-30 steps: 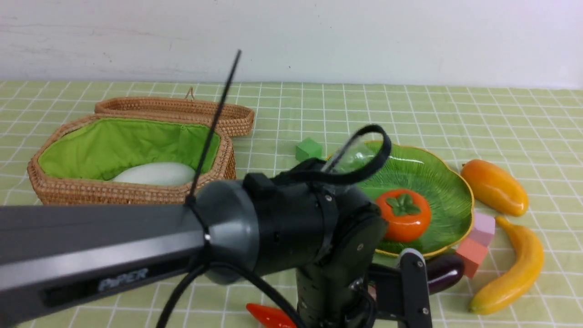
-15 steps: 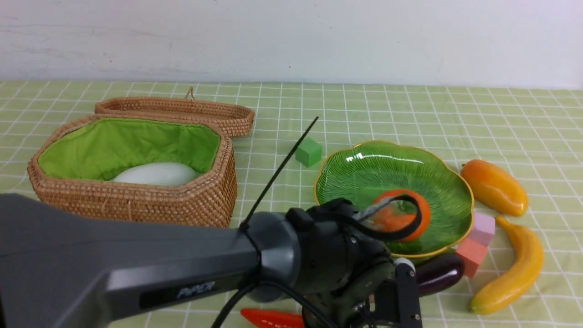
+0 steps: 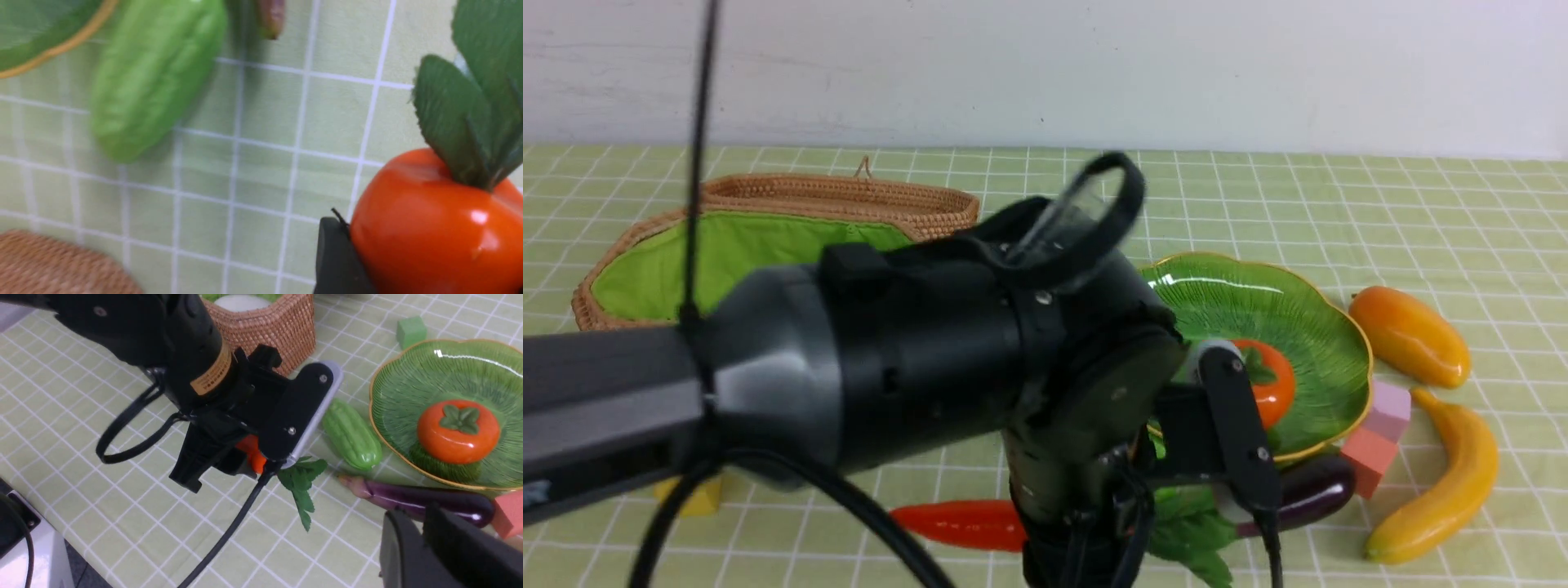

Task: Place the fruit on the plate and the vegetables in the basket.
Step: Use the left arm to grab a carrot and put it into the left basket

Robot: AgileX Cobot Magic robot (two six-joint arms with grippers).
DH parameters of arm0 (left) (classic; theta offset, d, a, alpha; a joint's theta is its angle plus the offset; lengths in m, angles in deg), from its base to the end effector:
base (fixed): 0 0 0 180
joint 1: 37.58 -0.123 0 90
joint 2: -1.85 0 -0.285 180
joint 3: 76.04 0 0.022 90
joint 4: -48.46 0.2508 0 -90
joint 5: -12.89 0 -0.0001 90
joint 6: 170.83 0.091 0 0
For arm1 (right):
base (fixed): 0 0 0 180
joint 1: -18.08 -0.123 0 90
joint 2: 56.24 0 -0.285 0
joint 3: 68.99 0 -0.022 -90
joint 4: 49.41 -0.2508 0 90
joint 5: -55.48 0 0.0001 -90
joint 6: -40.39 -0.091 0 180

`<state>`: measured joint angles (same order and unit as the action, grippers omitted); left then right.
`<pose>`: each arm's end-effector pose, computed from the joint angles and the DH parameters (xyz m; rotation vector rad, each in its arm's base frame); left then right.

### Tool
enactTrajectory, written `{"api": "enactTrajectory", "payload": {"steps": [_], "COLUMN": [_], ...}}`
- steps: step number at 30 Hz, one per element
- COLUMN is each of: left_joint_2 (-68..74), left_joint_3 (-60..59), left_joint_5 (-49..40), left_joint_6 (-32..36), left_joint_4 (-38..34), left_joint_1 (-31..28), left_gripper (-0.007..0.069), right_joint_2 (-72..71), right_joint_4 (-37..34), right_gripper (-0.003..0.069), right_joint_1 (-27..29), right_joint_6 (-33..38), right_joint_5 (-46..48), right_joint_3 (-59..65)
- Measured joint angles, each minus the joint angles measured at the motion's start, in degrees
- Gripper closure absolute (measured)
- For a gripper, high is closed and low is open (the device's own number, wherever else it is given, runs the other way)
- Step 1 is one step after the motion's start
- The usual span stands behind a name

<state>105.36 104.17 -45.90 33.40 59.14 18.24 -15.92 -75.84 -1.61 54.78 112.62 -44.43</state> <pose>0.2051 -0.2764 0.2785 1.8712 2.0726 0.1155 0.0583 0.0570 0.3927 -0.5777 2.0145 0.6143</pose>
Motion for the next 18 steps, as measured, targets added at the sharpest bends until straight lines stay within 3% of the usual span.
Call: {"api": "enactTrajectory", "payload": {"steps": [5, 9, 12, 14, 18], "left_joint_2": [-4.96, -7.96, -9.25, -9.58, -9.51], "left_joint_3": [0.0, 0.0, 0.0, 0.0, 0.0], "left_joint_5": [-0.05, 0.72, 2.2, 4.56, 12.33], "left_joint_6": [-2.13, -2.52, -2.58, -1.57, 3.73], "left_joint_4": [3.98, 9.99, 12.34, 13.24, 13.87], "left_joint_1": [-0.14, -2.94, -7.83, -14.41, -23.8], "left_gripper": [0.0239, 0.0239, 0.0239, 0.0239, 0.0239], "right_joint_2": [0.7, 0.7, 0.7, 1.04, 1.81], "right_joint_4": [-2.91, -6.63, -10.93, -15.93, -23.41], "right_gripper": [0.0571, 0.0587, 0.0607, 0.0624, 0.064], "right_joint_1": [0.0, 0.0, 0.0, 0.0, 0.0], "right_joint_6": [2.28, 8.7, 14.37, 19.94, 29.03], "right_joint_5": [-2.55, -10.0, -15.9, -20.65, -23.41], "right_joint_3": [0.0, 0.0, 0.0, 0.0, 0.0]}}
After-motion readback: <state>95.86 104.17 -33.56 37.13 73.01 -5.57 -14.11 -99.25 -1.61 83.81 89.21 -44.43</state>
